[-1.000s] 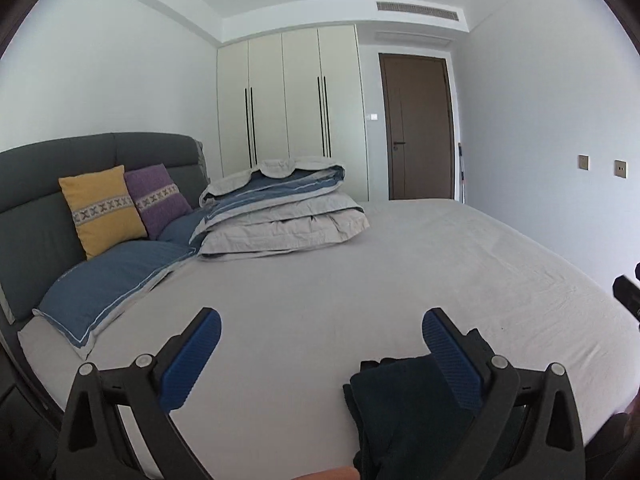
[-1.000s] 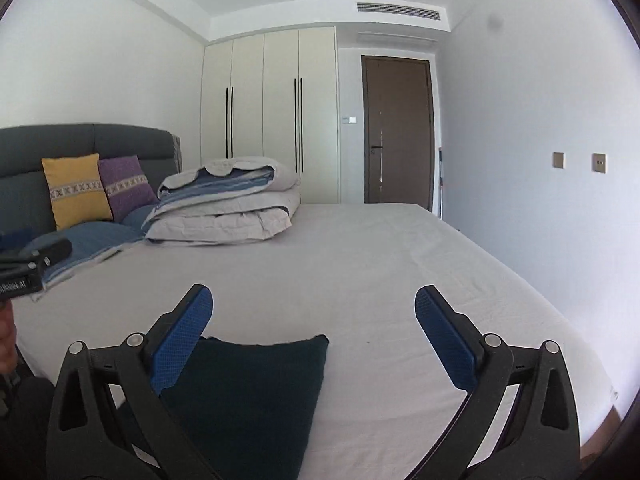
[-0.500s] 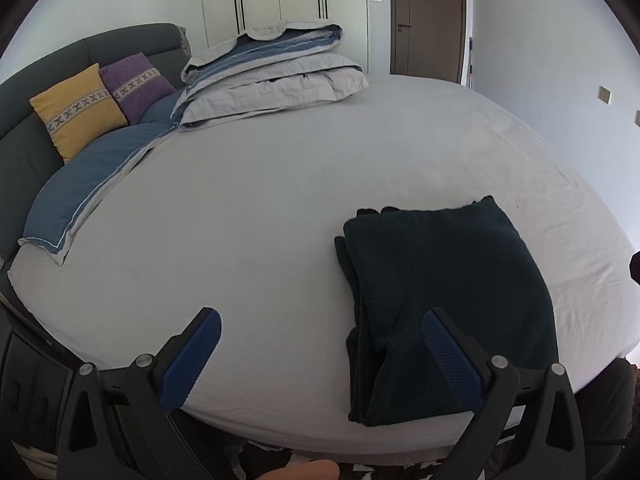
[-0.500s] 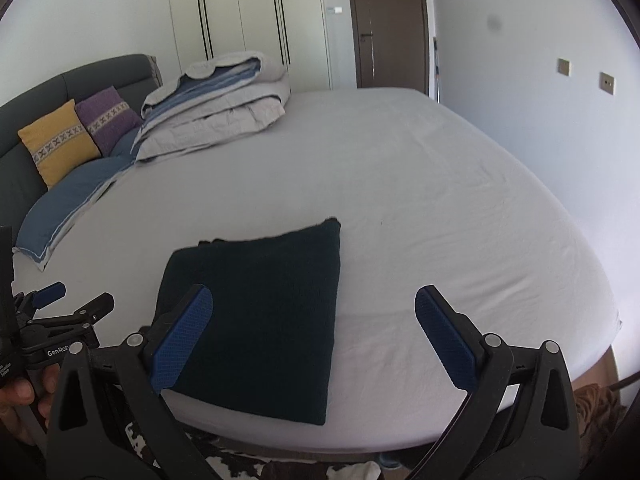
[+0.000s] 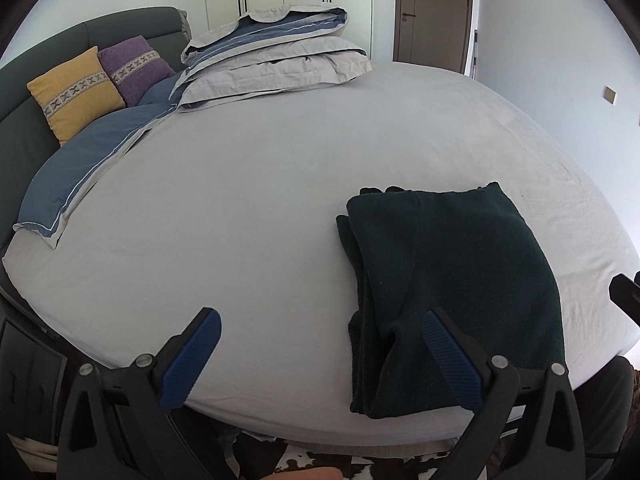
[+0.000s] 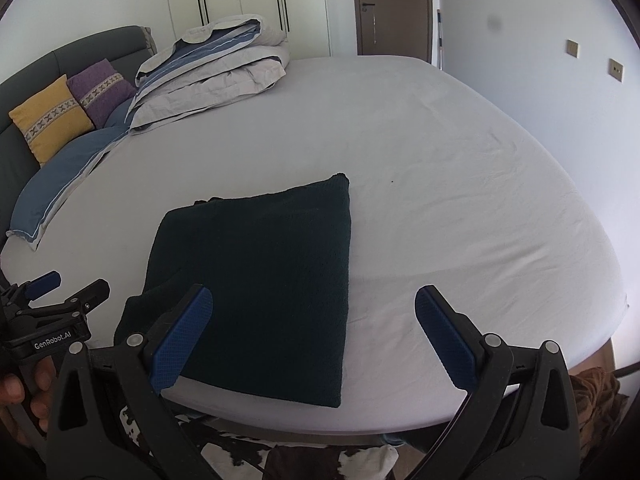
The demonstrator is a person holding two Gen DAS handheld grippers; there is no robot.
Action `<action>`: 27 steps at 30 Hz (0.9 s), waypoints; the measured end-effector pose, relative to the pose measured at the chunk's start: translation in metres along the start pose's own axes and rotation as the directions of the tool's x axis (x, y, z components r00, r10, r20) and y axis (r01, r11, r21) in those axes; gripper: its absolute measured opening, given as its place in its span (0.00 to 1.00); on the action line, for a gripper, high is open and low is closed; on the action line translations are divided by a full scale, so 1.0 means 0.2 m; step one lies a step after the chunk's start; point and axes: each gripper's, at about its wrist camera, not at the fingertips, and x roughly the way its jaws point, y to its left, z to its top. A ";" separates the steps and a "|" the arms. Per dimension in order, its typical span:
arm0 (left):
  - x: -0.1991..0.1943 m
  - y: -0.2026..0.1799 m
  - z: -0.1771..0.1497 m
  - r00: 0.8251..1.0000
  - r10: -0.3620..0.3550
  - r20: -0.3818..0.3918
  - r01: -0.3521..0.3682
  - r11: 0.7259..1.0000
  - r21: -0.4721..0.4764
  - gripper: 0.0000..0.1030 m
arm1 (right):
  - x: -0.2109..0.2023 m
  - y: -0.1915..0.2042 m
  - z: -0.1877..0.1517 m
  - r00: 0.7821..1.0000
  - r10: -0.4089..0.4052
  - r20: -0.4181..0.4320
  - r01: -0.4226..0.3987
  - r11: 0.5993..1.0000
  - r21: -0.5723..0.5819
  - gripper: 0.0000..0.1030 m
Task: Fold small clothes
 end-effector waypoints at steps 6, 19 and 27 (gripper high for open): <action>0.01 -0.01 0.00 1.000 -0.005 -0.007 0.005 1.000 0.000 1.00 | 0.04 0.00 -0.01 1.000 0.004 -0.021 -0.004 1.000 0.005 1.00; 0.02 -0.02 -0.01 1.000 -0.008 -0.013 0.008 1.000 0.003 1.00 | 0.09 0.03 0.00 0.999 0.007 -0.039 -0.007 1.000 0.003 1.00; 0.03 -0.02 -0.01 1.000 -0.010 -0.018 0.010 1.000 0.001 1.00 | 0.11 0.05 0.00 0.999 0.010 -0.044 -0.010 1.000 0.000 1.00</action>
